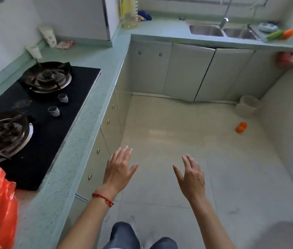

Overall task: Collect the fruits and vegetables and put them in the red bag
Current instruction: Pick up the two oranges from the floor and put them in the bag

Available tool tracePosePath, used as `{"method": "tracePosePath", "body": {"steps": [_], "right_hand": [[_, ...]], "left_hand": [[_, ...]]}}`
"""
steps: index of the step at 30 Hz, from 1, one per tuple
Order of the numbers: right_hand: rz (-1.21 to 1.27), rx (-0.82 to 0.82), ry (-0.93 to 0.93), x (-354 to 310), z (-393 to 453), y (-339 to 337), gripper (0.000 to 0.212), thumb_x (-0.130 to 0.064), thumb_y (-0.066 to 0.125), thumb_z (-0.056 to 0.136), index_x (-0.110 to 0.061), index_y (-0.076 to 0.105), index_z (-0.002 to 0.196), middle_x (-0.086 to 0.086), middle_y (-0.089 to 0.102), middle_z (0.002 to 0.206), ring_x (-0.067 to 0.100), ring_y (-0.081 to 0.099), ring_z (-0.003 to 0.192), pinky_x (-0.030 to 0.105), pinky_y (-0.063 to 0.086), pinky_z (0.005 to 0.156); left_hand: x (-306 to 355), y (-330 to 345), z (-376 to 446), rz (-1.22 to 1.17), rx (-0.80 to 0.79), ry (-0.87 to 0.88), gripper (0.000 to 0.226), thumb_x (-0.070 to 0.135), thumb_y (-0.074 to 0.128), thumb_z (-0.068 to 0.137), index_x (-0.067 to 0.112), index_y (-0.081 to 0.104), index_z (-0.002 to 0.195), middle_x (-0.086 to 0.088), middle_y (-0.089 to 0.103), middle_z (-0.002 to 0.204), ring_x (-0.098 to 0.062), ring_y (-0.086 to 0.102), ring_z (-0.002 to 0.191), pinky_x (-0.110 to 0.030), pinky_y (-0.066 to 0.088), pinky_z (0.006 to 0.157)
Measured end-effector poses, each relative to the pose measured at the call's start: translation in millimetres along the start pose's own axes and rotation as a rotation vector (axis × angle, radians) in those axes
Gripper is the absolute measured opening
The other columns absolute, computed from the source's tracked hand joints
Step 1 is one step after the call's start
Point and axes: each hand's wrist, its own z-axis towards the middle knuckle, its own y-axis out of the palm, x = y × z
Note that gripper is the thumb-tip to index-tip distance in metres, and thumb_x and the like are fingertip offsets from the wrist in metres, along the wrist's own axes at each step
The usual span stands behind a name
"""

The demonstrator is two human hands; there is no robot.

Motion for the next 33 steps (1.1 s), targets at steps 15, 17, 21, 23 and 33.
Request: {"method": "tracePosePath", "body": {"steps": [15,17,21,23,33], "right_hand": [[-0.004,0.044,0.265,36.2,18.4,-13.3,0.053,-0.040,0.050,0.090,-0.007,0.045,0.133,0.014,0.046,0.140,0.029,0.040,0.130,0.042,0.036,0.101],[-0.001,0.045,0.300,38.2,25.3,-11.5,0.053,-0.040,0.050,0.090,-0.008,0.045,0.133,0.013,0.046,0.140,0.029,0.040,0.130,0.041,0.035,0.102],[0.015,0.063,0.363,46.6,40.9,-11.0,0.053,-0.036,0.054,0.089,-0.006,0.046,0.132,0.015,0.046,0.140,0.030,0.040,0.130,0.042,0.034,0.103],[0.020,0.073,0.394,53.0,48.3,-12.9,0.053,-0.035,0.054,0.090,-0.005,0.045,0.132,0.015,0.045,0.140,0.029,0.039,0.131,0.041,0.033,0.105],[0.044,0.072,0.546,121.4,112.2,-27.0,0.060,-0.045,0.043,0.088,-0.006,0.044,0.134,0.014,0.043,0.142,0.028,0.036,0.133,0.039,0.029,0.108]], "left_hand": [[45.9,25.4,86.1,-0.001,-0.126,0.269,0.083,0.061,0.015,0.076,0.010,0.040,0.137,-0.011,0.039,0.146,-0.029,0.030,0.138,-0.045,0.028,0.109],[48.5,29.5,99.5,-0.006,-0.140,0.292,0.081,0.060,0.017,0.077,0.009,0.042,0.135,-0.012,0.042,0.144,-0.031,0.033,0.136,-0.046,0.030,0.108],[57.4,38.7,126.9,0.003,-0.161,0.351,0.079,0.059,0.019,0.078,0.008,0.045,0.134,-0.013,0.044,0.143,-0.032,0.036,0.135,-0.046,0.033,0.106],[64.7,43.9,141.3,0.014,-0.179,0.389,0.081,0.060,0.016,0.078,0.008,0.043,0.135,-0.012,0.042,0.144,-0.031,0.034,0.136,-0.045,0.031,0.107],[136.8,88.4,231.3,0.020,-0.265,0.498,0.071,0.054,0.027,0.082,0.005,0.052,0.126,-0.017,0.053,0.134,-0.036,0.046,0.127,-0.050,0.039,0.100]]}}
